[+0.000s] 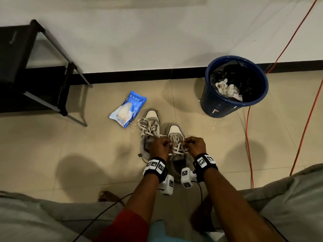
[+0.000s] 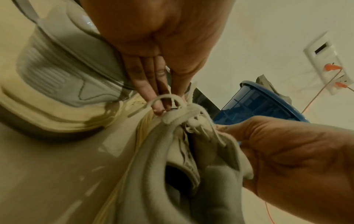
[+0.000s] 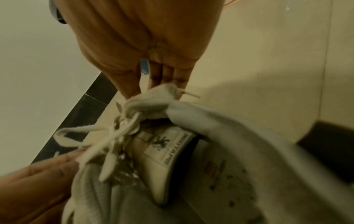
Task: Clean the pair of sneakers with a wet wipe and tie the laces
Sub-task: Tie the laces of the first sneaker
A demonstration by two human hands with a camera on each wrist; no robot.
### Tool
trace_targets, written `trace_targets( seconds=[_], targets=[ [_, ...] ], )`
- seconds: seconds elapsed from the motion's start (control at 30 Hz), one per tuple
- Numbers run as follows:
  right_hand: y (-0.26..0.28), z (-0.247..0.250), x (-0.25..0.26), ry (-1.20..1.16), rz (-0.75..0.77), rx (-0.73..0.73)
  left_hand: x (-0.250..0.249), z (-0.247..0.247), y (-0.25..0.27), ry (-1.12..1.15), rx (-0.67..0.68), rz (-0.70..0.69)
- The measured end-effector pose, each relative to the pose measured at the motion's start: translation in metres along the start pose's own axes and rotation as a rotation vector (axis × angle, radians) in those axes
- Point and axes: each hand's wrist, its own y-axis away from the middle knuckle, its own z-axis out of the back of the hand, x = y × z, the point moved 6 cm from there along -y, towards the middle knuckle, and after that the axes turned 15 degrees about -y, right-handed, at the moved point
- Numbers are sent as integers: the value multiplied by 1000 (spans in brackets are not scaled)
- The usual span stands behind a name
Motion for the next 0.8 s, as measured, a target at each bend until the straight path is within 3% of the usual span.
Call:
trace_targets(
  seconds=[0.23,0.43,0.63,0.8],
  targets=[
    [6,1,-6,-5,51,-122,7,-3,-7,-124,-20,9],
    [11,1,-2,-171,53,-84,11,-5,-7,-112,-22,0],
    [3,7,-15,-223,-68,-137,25,-17,-17,80,87,72],
    [1,13,-20,-310,-157,-164,37,-21,-12,216,65,133]
  ],
)
